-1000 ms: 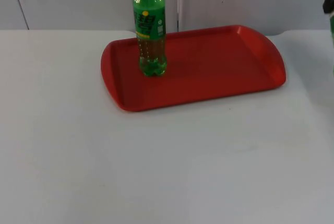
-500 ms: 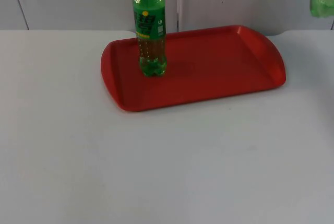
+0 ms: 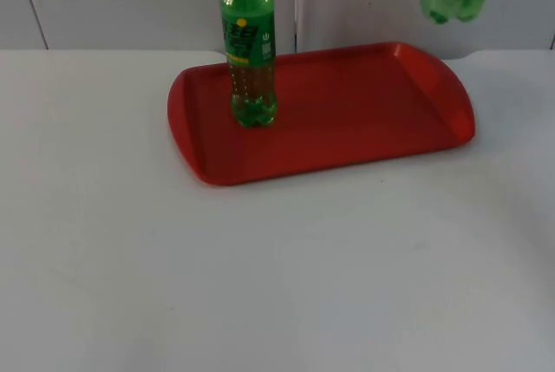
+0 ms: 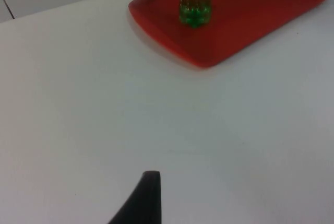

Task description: Place the bottle upright on the tray.

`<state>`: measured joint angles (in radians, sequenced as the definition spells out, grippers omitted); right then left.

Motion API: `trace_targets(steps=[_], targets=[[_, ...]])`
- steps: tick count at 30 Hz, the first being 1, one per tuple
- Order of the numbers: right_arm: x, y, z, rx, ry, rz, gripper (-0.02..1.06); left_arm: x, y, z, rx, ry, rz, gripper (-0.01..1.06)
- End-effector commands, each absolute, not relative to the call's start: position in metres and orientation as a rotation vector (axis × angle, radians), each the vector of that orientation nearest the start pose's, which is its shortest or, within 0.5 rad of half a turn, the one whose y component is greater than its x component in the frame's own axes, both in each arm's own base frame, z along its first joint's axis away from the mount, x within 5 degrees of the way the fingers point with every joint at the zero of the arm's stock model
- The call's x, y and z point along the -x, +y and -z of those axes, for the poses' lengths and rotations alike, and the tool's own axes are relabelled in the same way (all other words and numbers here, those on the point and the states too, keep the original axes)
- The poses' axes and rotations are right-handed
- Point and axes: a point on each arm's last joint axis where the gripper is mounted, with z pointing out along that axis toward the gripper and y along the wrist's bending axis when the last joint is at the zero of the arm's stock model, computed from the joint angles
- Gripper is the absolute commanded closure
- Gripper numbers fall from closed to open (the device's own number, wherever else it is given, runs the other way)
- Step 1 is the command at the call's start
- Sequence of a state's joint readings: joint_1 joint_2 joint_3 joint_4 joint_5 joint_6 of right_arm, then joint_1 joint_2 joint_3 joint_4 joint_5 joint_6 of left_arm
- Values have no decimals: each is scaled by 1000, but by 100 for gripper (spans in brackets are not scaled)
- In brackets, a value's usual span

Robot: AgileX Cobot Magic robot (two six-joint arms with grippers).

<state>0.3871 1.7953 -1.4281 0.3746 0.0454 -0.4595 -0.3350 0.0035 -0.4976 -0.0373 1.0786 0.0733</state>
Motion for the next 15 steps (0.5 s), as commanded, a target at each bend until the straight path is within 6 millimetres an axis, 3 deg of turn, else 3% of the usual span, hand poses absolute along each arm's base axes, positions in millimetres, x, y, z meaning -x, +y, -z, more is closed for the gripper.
trace_targets(steps=[1, 9, 15], targets=[[-394, 172, -318, 420, 1742, -211, 105, 6, -1, -274, -424, 2029, 206, 0], [-384, 182, -305, 348, 1640, -239, 105, 6, -1, -274, -424, 2029, 206, 0], [-380, 190, -310, 460, 1531, -308, 105, 6, -1, -274, -424, 2029, 206, 0]])
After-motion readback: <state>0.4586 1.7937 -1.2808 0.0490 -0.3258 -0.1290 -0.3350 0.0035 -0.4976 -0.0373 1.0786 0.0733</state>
